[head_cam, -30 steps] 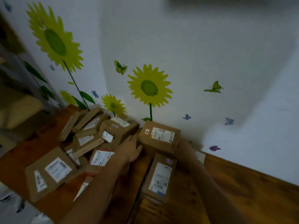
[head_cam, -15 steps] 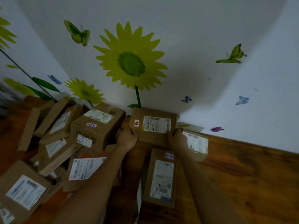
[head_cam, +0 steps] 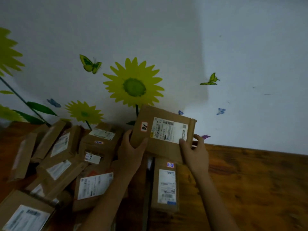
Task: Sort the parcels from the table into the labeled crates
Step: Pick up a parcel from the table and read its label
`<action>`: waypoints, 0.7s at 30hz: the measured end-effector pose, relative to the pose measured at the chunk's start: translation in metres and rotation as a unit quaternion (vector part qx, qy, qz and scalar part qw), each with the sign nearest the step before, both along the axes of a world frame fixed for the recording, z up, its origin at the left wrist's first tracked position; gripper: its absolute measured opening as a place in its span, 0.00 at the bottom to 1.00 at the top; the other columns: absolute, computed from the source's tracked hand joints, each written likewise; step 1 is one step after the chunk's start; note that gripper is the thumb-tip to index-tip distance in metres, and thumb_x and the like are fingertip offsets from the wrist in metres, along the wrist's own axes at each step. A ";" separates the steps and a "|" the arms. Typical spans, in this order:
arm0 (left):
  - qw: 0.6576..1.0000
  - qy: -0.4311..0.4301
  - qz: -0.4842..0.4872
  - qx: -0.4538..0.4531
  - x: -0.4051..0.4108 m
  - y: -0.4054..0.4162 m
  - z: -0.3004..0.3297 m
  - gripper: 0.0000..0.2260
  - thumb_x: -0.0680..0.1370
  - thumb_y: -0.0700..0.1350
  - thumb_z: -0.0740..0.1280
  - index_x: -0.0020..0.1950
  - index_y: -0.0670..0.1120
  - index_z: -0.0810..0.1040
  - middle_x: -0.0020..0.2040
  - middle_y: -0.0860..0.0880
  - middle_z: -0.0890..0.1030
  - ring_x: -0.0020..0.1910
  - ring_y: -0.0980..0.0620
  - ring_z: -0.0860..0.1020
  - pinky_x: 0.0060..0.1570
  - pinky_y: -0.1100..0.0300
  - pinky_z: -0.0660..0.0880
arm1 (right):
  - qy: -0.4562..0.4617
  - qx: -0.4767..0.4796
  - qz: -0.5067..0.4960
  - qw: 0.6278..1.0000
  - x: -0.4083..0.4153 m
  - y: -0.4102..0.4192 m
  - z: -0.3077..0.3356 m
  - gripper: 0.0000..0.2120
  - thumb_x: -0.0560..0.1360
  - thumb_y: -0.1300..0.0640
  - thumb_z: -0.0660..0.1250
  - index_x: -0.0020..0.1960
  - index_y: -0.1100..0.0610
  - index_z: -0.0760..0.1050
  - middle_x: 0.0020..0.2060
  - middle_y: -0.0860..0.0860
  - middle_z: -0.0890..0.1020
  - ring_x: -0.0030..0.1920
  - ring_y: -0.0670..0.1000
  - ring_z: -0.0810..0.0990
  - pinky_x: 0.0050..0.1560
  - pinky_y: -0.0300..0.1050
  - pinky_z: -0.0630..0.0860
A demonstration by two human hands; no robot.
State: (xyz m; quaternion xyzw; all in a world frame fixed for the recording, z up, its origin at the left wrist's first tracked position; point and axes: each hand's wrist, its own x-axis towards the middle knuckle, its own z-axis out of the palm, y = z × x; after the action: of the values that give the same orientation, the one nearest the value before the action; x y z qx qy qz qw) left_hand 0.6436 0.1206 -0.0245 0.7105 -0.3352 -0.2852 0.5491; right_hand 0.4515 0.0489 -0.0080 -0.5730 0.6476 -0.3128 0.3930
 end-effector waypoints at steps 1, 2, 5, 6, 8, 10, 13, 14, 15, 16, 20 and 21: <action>1.000 0.013 0.012 -0.024 -0.004 0.010 0.011 0.24 0.74 0.56 0.74 0.65 0.56 0.69 0.55 0.60 0.76 0.53 0.60 0.77 0.49 0.61 0.76 | -0.014 -0.006 -0.017 1.000 -0.004 0.017 0.014 0.34 0.77 0.42 0.69 0.77 0.49 0.60 0.54 0.48 0.80 0.46 0.45 0.80 0.39 0.38 0.75; 0.998 0.022 0.022 -0.047 -0.006 0.018 0.020 0.25 0.72 0.59 0.75 0.64 0.57 0.68 0.54 0.60 0.76 0.52 0.61 0.77 0.46 0.65 0.76 | -0.024 -0.010 -0.031 0.999 -0.008 0.031 0.023 0.37 0.76 0.40 0.70 0.79 0.45 0.56 0.52 0.47 0.81 0.46 0.47 0.82 0.39 0.39 0.75; 0.995 0.024 0.023 -0.091 -0.014 0.047 0.046 0.26 0.70 0.64 0.75 0.61 0.55 0.69 0.52 0.58 0.77 0.46 0.65 0.78 0.37 0.73 0.74 | -0.028 -0.005 -0.055 0.998 -0.024 0.080 0.045 0.43 0.74 0.34 0.69 0.79 0.33 0.44 0.44 0.44 0.82 0.43 0.47 0.84 0.42 0.45 0.80; 0.995 0.018 0.015 -0.101 -0.015 0.056 0.050 0.25 0.69 0.65 0.73 0.60 0.56 0.70 0.52 0.59 0.77 0.45 0.66 0.78 0.37 0.73 0.74 | -0.034 0.004 -0.062 0.997 -0.028 0.097 0.047 0.45 0.73 0.33 0.69 0.78 0.31 0.43 0.45 0.42 0.82 0.43 0.47 0.84 0.44 0.49 0.83; 0.995 0.010 -0.001 -0.104 -0.017 0.069 0.050 0.20 0.67 0.65 0.66 0.57 0.62 0.71 0.51 0.60 0.76 0.46 0.68 0.77 0.40 0.70 0.73 | -0.068 0.043 -0.082 0.993 -0.038 0.129 0.044 0.45 0.72 0.35 0.72 0.79 0.31 0.46 0.45 0.40 0.81 0.44 0.48 0.85 0.46 0.54 0.85; 0.995 -0.005 -0.029 -0.095 -0.021 0.080 0.041 0.15 0.68 0.64 0.65 0.54 0.65 0.71 0.50 0.61 0.75 0.47 0.69 0.75 0.43 0.67 0.73 | -0.125 0.102 -0.100 0.982 -0.048 0.160 0.028 0.41 0.73 0.40 0.74 0.79 0.37 0.55 0.48 0.44 0.82 0.46 0.51 0.85 0.43 0.54 0.85; 0.995 -0.019 -0.079 -0.066 -0.038 0.092 0.025 0.12 0.73 0.54 0.68 0.52 0.50 0.74 0.45 0.58 0.74 0.44 0.65 0.75 0.38 0.76 0.68 | -0.159 0.148 -0.153 0.964 -0.062 0.201 0.000 0.32 0.73 0.44 0.76 0.71 0.46 0.64 0.53 0.52 0.83 0.47 0.55 0.86 0.39 0.54 0.85; 0.995 -0.015 -0.091 -0.040 -0.044 0.092 0.016 0.08 0.76 0.47 0.70 0.52 0.47 0.74 0.45 0.57 0.73 0.43 0.61 0.74 0.36 0.75 0.68 | -0.154 0.152 -0.162 0.963 -0.065 0.211 -0.008 0.29 0.73 0.45 0.76 0.68 0.48 0.65 0.52 0.52 0.83 0.46 0.56 0.86 0.38 0.53 0.85; 0.995 -0.009 -0.102 -0.013 -0.049 0.092 0.007 0.07 0.78 0.42 0.69 0.53 0.47 0.73 0.46 0.56 0.73 0.45 0.57 0.74 0.37 0.73 0.68 | -0.153 0.155 -0.169 0.961 -0.067 0.218 -0.018 0.27 0.74 0.47 0.75 0.65 0.50 0.65 0.51 0.52 0.83 0.45 0.56 0.86 0.37 0.53 0.85; 0.993 0.003 -0.115 0.010 -0.053 0.091 -0.003 0.08 0.78 0.41 0.68 0.54 0.48 0.72 0.47 0.55 0.73 0.47 0.52 0.75 0.38 0.68 0.69 | -0.154 0.157 -0.174 0.960 -0.068 0.225 -0.027 0.25 0.74 0.48 0.75 0.63 0.53 0.66 0.51 0.53 0.83 0.45 0.57 0.87 0.36 0.54 0.85; 0.983 0.078 -0.146 0.080 -0.067 0.102 -0.032 0.16 0.79 0.46 0.68 0.63 0.57 0.67 0.57 0.48 0.76 0.48 0.44 0.80 0.45 0.43 0.80 | -0.132 0.166 -0.190 0.959 -0.061 0.255 -0.055 0.25 0.75 0.49 0.75 0.62 0.57 0.64 0.50 0.58 0.82 0.42 0.59 0.86 0.33 0.49 0.82; 0.982 0.080 -0.150 0.079 -0.071 0.105 -0.034 0.20 0.80 0.46 0.68 0.68 0.59 0.65 0.61 0.50 0.74 0.50 0.47 0.80 0.47 0.44 0.81 | -0.123 0.170 -0.194 0.958 -0.059 0.259 -0.059 0.24 0.76 0.49 0.74 0.61 0.57 0.64 0.49 0.57 0.81 0.41 0.58 0.86 0.32 0.48 0.82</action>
State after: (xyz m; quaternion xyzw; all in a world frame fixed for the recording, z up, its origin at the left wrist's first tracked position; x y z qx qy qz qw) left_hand 0.5728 0.2254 -0.0584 0.6678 -0.3694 -0.4464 0.4672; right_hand 0.3923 0.3081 -0.0671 -0.3185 0.7362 -0.3363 0.4933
